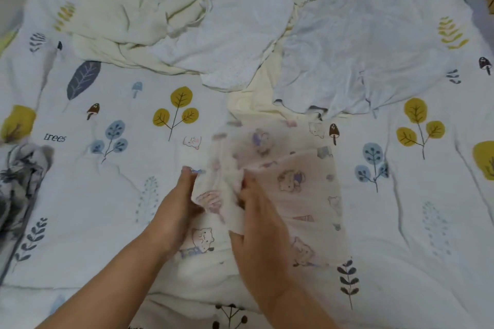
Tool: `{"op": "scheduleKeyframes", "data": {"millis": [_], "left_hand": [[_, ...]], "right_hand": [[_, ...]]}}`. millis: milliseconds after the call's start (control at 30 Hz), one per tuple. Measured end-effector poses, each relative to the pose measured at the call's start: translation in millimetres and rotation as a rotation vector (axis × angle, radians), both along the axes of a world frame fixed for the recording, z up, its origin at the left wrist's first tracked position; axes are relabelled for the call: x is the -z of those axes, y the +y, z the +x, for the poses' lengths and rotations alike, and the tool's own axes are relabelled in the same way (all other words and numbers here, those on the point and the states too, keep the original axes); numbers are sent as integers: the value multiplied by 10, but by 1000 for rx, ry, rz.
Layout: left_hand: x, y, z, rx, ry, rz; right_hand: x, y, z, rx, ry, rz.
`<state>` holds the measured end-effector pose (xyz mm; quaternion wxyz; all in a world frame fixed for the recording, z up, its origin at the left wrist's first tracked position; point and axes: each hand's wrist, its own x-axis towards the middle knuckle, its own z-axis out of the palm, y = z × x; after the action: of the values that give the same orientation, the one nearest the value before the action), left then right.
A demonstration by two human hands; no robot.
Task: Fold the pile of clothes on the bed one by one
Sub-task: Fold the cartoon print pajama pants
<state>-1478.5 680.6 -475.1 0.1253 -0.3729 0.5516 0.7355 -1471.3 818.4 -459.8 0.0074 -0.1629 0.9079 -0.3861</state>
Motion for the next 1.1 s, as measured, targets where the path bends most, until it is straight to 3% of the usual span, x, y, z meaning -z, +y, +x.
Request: {"op": "scheduleKeyframes", "data": {"millis": [33, 100, 133, 200, 333, 400, 433, 533, 667, 800, 900, 1000, 1100], "left_hand": [[-18, -34, -28, 0, -1, 144], [-40, -50, -73, 39, -44, 257], [-6, -50, -88, 75, -56, 204], [51, -31, -136, 120, -70, -113], [116, -110, 4, 39, 121, -557], [186, -157, 141, 58, 41, -655], [239, -174, 197, 68, -58, -658], [362, -230, 190, 42, -218, -644], [385, -217, -198, 143, -30, -857], [468, -177, -523, 464, 3, -1116], [448, -319, -620, 318, -25, -1248], [396, -305, -684, 379, -99, -1416], [338, -32, -816, 460, 127, -1471]], "right_hand": [[102, -41, 42, -103, -58, 106], [233, -73, 97, -282, -200, 234], [258, -72, 111, -364, -266, 254], [236, -23, 131, -388, -262, 229], [221, 254, 88, -6, -27, 151], [286, 455, -15, 127, -60, 288], [344, 548, -59, 138, -168, 416], [530, 766, -83, 41, -419, 674], [658, 869, -44, -12, -387, 550], [642, 1036, 28, -32, -280, 410], [581, 1189, 97, 18, -185, 344], [563, 1322, 130, 64, -159, 381], [573, 1369, 125, 82, -116, 381]]}}
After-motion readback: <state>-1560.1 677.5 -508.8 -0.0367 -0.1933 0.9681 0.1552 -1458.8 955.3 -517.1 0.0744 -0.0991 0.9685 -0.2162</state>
